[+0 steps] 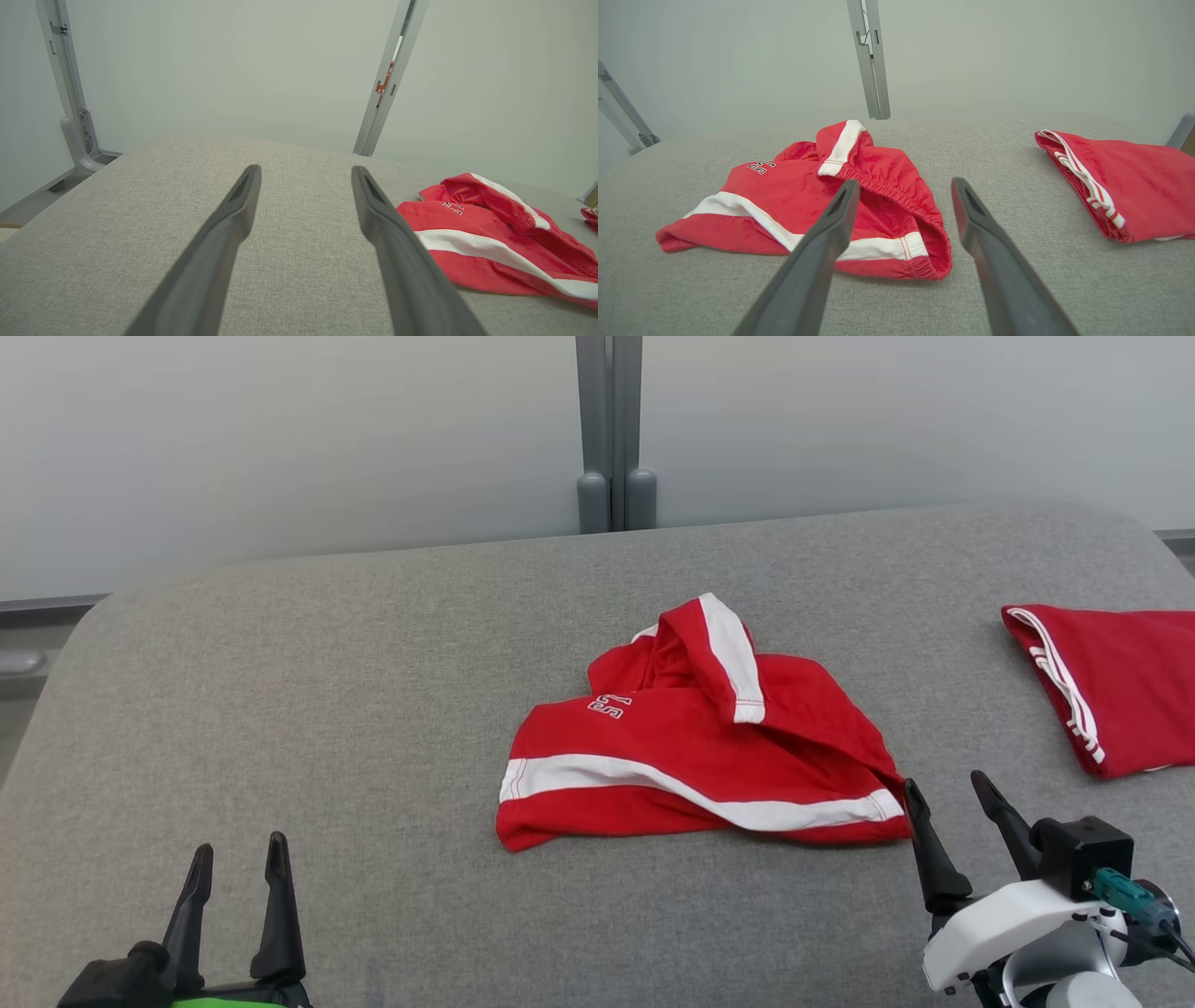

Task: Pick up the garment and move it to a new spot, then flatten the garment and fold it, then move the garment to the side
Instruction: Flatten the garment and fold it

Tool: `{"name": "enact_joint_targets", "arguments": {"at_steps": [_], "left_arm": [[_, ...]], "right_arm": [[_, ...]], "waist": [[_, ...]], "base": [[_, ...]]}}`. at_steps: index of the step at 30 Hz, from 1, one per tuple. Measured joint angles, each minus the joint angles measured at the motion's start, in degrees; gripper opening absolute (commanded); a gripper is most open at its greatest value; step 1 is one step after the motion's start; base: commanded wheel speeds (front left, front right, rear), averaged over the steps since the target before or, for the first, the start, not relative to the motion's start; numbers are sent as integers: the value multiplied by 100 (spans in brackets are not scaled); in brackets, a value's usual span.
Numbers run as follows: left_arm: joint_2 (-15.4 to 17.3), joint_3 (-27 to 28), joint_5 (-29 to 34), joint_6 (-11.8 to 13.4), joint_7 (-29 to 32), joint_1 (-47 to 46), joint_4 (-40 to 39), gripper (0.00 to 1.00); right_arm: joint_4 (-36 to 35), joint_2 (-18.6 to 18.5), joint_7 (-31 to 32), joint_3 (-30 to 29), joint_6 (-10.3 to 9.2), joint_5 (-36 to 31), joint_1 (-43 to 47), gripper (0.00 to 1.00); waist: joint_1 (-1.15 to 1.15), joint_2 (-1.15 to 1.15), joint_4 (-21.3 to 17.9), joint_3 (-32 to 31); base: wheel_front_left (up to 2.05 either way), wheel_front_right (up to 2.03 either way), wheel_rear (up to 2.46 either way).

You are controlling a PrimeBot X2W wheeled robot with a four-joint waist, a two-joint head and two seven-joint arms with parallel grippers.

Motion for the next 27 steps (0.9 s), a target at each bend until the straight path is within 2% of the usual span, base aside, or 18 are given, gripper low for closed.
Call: {"name": "enact_joint_targets", "arguments": {"at_steps": [14, 18, 23, 27], "left_arm": [[-66, 57, 137, -122, 60, -8, 180, 100], [-41, -210, -49, -175, 520, -243, 505, 100], [-86, -675, -380, -224, 1527, -1020, 1115, 100], [-157, -983, -560, -233, 1980, -1744, 1656, 100]], "right_arm": [[10, 27, 125, 158, 0, -1, -77, 100], [214, 1, 860, 232, 0, 63, -222, 100], [452, -225, 2072, 391, 0, 147, -770, 100], [569, -241, 2686, 305, 0, 218, -1255, 100]], "waist": [[0, 0, -78, 66], [0, 0, -103, 99], [0, 0, -129, 230], [0, 0, -162, 387]], "base": [[0, 0, 0], [0, 0, 0], [0, 0, 0], [0, 0, 0]]}}
